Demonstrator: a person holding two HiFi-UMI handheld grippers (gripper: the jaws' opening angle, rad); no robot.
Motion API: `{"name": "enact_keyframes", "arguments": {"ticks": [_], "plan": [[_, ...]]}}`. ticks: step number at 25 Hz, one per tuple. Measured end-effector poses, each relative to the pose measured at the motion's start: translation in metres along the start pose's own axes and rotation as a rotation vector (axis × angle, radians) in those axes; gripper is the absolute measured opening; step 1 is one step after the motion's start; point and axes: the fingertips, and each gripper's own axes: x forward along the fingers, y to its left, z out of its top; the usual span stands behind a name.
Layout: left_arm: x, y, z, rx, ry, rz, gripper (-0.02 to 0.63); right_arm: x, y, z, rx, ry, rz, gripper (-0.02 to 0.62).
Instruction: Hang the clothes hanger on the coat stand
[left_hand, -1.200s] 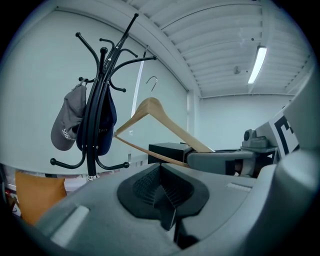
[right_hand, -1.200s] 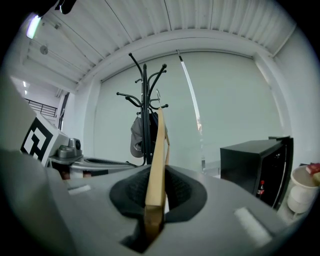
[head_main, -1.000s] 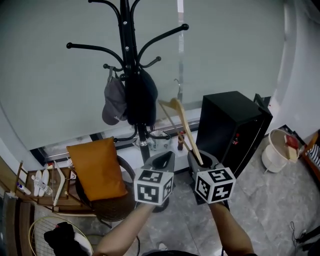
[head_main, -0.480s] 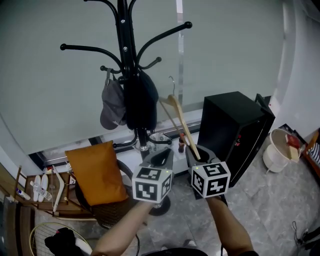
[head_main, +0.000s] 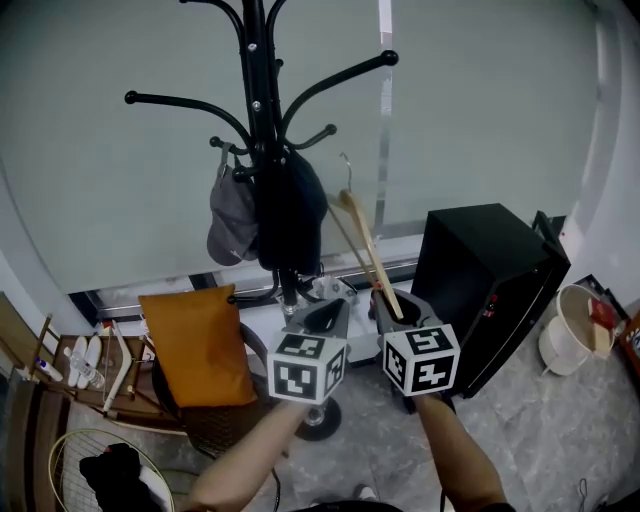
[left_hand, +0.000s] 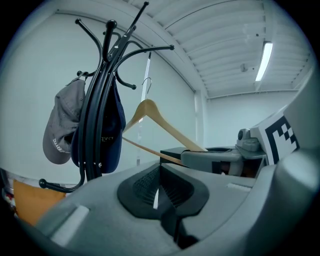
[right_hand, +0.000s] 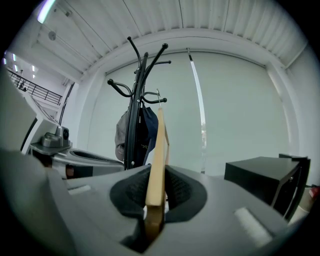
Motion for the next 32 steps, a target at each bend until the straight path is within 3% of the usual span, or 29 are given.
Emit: {"name": "enact_keyframes", "arguments": {"ticks": [14, 32], "plan": [[0.018, 0.019, 0.011, 0.002, -0.01, 0.09, 0.005, 0.037, -0.011, 0.021, -0.072, -0.04, 0.07, 0.035], [0.013, 0.04, 0.007, -0.01, -0.008, 0.151, 0.005, 0.072, -0.004, 0.039, -0.136, -0.043, 0.124, 0.035]]}}
